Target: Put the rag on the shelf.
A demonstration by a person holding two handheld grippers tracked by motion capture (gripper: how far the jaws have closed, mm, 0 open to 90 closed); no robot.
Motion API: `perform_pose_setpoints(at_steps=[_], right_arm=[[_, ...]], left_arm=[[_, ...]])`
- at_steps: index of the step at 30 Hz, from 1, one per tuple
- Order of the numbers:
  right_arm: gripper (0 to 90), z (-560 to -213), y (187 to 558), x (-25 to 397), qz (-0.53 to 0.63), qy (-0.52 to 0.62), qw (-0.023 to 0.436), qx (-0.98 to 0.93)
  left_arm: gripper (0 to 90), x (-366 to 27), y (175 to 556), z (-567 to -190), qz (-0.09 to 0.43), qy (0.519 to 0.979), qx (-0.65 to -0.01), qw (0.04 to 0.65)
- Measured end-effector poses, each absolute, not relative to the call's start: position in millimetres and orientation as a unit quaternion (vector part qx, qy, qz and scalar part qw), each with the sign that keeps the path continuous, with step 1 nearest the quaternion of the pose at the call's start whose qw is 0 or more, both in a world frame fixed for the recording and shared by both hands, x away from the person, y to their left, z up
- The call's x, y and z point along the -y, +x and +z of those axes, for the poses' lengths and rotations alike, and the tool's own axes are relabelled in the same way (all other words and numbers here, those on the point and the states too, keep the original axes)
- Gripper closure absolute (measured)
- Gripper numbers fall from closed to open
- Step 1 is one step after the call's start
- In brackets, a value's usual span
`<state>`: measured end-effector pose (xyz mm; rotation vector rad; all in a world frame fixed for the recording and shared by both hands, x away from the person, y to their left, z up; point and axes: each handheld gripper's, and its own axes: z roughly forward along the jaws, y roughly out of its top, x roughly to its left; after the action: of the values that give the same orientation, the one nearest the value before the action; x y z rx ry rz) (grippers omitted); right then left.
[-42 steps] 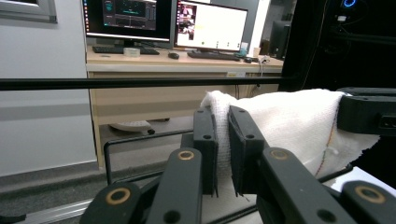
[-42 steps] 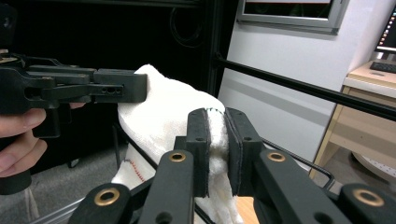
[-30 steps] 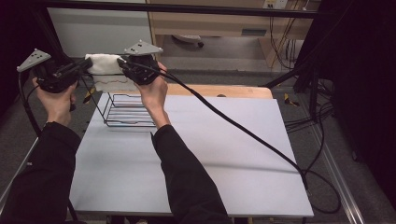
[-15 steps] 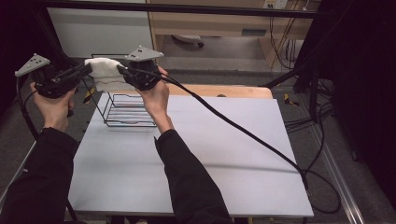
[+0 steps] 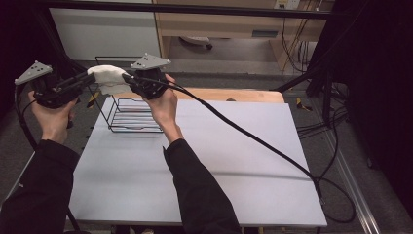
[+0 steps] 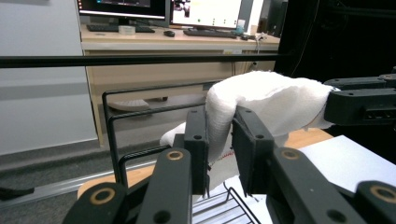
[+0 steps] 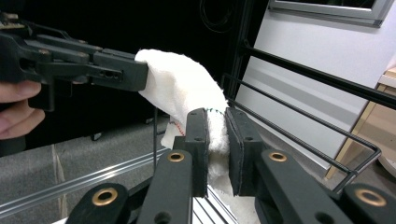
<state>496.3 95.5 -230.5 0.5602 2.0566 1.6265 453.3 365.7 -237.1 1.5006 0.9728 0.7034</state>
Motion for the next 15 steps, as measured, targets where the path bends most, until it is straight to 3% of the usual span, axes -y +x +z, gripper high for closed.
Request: perform_pose_setpoints(at_steps=[7, 15], right_arm=[[79.9, -232, 495, -95, 0.588, 0.200, 0.230, -0.749], [79.9, -235, 495, -95, 0.588, 0.197, 0.230, -0.751]], left_arm=[[70.9, -373, 450, -216, 0.301, 0.632, -0.427, 0.573], [84.0, -368, 467, -190, 0.308, 0.632, -0.453, 0.548]])
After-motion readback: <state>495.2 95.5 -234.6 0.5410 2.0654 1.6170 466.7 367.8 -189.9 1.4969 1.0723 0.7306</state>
